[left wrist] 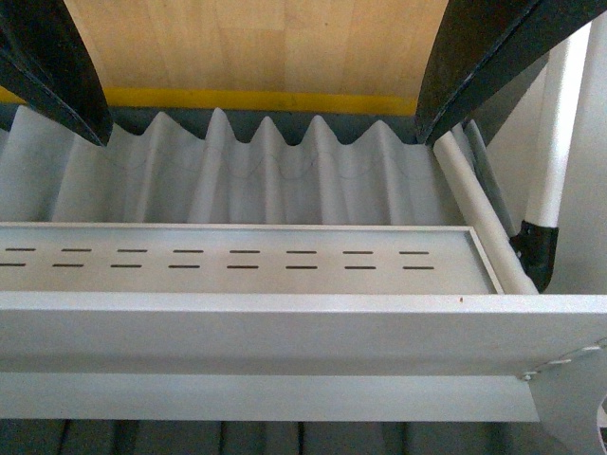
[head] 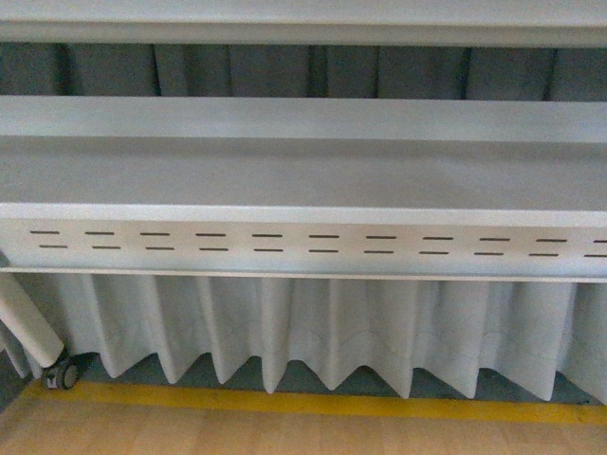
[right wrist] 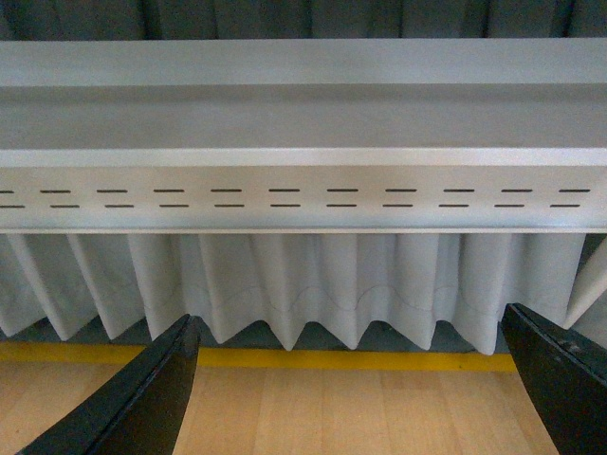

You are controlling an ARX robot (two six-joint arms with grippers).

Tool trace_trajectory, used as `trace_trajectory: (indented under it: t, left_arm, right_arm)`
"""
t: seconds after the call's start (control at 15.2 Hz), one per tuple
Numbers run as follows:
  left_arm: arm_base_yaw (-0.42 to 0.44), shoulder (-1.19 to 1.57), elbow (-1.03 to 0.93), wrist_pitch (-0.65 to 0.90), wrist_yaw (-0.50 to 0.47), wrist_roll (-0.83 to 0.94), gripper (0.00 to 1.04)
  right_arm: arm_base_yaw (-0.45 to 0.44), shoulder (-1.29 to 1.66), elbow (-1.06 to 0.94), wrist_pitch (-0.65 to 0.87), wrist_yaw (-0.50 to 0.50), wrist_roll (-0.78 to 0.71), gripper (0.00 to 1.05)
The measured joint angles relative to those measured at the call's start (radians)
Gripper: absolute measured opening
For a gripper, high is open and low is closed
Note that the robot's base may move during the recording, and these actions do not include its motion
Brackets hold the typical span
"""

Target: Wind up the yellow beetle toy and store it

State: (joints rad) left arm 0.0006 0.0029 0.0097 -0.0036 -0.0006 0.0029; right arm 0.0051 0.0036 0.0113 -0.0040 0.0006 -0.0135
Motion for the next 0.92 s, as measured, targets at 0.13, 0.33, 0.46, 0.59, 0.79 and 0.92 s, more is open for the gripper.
trace_trajectory:
  t: [0.13, 0.33, 0.46, 0.59, 0.79, 0.92]
  left_arm:
    - [0.000, 0.000, 0.000, 0.000, 0.000, 0.000, 0.98]
    - [0.000, 0.000, 0.000, 0.000, 0.000, 0.000, 0.98]
    - [0.000, 0.000, 0.000, 0.000, 0.000, 0.000, 0.98]
    - [0.000, 0.000, 0.000, 0.000, 0.000, 0.000, 0.98]
    - [0.000, 0.000, 0.000, 0.000, 0.000, 0.000, 0.98]
    - [0.000, 0.000, 0.000, 0.000, 0.000, 0.000, 0.98]
  right_arm:
    - [0.000, 0.000, 0.000, 0.000, 0.000, 0.000, 0.98]
    - [0.000, 0.000, 0.000, 0.000, 0.000, 0.000, 0.98]
    - [0.000, 0.000, 0.000, 0.000, 0.000, 0.000, 0.98]
    - [0.000, 0.000, 0.000, 0.000, 0.000, 0.000, 0.98]
    - [0.000, 0.000, 0.000, 0.000, 0.000, 0.000, 0.98]
    - [0.000, 0.000, 0.000, 0.000, 0.000, 0.000, 0.98]
